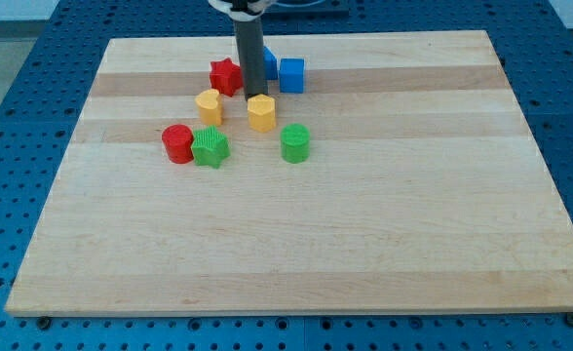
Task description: Push the blue cube towards the bottom of the blue triangle
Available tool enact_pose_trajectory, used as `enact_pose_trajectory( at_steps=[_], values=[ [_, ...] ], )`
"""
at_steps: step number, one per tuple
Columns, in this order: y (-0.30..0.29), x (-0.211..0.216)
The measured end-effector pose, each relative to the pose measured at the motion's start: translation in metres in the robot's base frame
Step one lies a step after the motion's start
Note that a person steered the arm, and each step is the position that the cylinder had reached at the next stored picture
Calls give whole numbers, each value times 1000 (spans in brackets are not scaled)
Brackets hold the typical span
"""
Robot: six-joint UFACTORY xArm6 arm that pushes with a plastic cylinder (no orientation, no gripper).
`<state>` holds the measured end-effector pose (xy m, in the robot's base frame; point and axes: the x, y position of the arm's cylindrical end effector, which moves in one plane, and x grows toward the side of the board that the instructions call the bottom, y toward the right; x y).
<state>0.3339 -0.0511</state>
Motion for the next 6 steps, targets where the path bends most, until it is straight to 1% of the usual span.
enact_pose_trajectory(
  at_steps=[1, 2, 3, 4, 5, 6],
  values=[
    [46, 0],
    [91, -11],
    [101, -38],
    [86, -46],
    [57, -44],
    [50, -24]
  ],
)
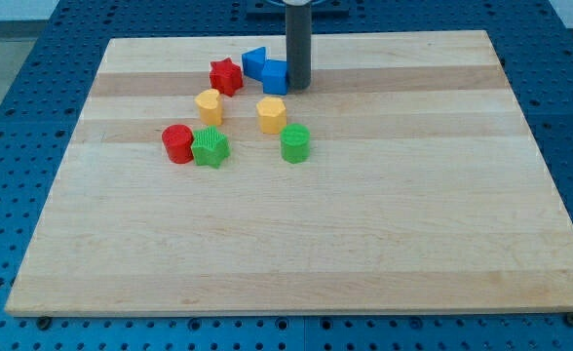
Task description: Push the blue cube towards the bottom of the blue triangle
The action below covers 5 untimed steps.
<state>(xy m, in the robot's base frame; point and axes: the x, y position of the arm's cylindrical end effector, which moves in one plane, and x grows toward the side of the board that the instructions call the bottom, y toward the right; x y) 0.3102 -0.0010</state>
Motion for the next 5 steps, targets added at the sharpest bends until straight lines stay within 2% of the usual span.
enact_pose_trajectory(
  at_steps=[1, 5],
  values=[
    [2, 18],
    [-31, -6]
  ],
)
